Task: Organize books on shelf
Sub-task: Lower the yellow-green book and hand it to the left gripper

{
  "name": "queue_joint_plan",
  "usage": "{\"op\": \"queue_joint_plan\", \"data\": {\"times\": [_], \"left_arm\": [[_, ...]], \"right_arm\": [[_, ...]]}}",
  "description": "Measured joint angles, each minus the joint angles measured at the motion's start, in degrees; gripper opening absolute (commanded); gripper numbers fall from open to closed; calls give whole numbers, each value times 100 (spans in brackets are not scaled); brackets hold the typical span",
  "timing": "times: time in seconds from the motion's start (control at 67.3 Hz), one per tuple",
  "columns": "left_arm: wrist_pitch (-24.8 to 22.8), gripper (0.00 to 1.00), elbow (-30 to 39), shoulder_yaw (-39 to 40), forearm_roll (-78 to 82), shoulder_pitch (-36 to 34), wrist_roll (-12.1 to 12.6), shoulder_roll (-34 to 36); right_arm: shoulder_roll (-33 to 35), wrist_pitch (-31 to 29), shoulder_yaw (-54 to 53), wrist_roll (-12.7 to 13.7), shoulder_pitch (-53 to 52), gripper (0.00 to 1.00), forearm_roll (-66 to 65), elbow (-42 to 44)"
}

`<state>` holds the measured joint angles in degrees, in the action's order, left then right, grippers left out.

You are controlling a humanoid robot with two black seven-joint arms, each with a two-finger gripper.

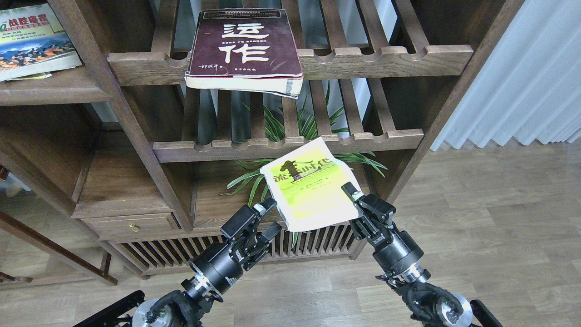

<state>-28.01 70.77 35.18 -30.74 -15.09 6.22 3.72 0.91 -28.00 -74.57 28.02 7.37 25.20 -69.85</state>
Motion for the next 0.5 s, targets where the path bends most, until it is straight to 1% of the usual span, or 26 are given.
{"op": "queue_joint_plan", "data": {"times": [0.193, 0.312, 0.505], "left_arm": [[0, 100, -465, 32, -23, -102, -6, -152], [0, 100, -772, 194, -29, -165, -7, -268], [0, 100, -851, 419, -16, -287, 14, -368]], "right_arm": [[-89, 0, 28, -1, 2, 0, -196, -23], [-91, 0, 40, -2, 9, 0, -257, -69], [-91, 0, 132, 0, 46, 0, -402, -178]]}}
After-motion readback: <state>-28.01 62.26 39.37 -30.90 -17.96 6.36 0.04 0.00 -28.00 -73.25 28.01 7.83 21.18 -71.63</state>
